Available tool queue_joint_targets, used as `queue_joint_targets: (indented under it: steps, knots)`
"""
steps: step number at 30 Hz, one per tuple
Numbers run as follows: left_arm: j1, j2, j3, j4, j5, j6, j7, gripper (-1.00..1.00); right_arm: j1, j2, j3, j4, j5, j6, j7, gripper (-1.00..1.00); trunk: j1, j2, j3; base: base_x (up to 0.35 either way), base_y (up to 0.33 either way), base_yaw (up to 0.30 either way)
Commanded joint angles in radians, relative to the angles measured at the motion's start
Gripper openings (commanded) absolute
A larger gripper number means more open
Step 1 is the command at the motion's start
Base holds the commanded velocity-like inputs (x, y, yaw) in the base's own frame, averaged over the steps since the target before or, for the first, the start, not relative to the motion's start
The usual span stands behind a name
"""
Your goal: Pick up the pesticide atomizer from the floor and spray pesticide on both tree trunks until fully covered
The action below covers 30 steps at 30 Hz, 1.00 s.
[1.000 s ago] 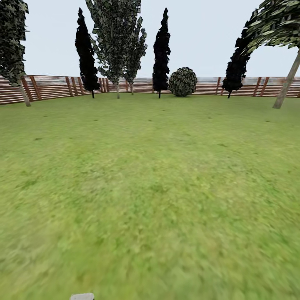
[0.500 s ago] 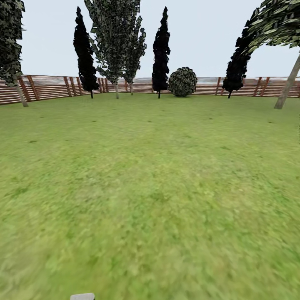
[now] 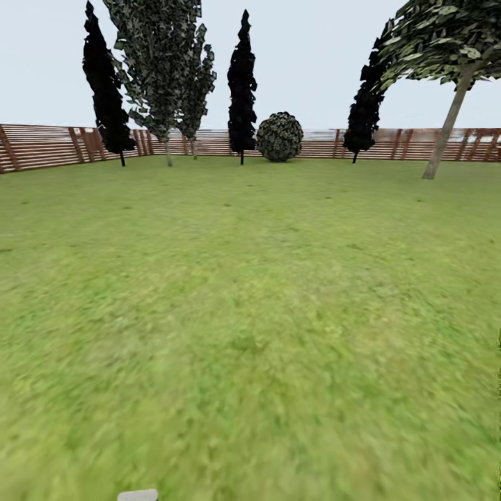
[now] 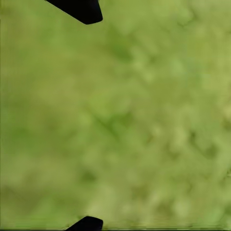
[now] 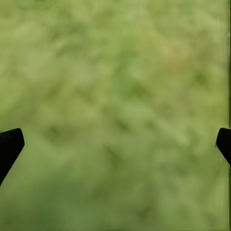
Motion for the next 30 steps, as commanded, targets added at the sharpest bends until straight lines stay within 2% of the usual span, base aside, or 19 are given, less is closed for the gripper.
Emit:
queue_joint_targets:
  steps: [1, 30]
  knots:
    - [0.0, 0.0, 0.0, 0.0, 0.0, 0.0, 0.0, 1.0, 0.0, 0.0, 0.0, 0.0, 0.0, 0.0, 0.0, 1.0, 0.0, 0.0, 0.0, 0.34, 0.0, -0.242]
    - [0.0, 0.0, 0.0, 0.0, 0.0, 0.0, 0.0, 1.0, 0.0, 0.001, 0.001, 0.0, 0.0, 0.0, 0.0, 1.0, 0.0, 0.0, -0.027, 0.34, 0.0, -0.214]
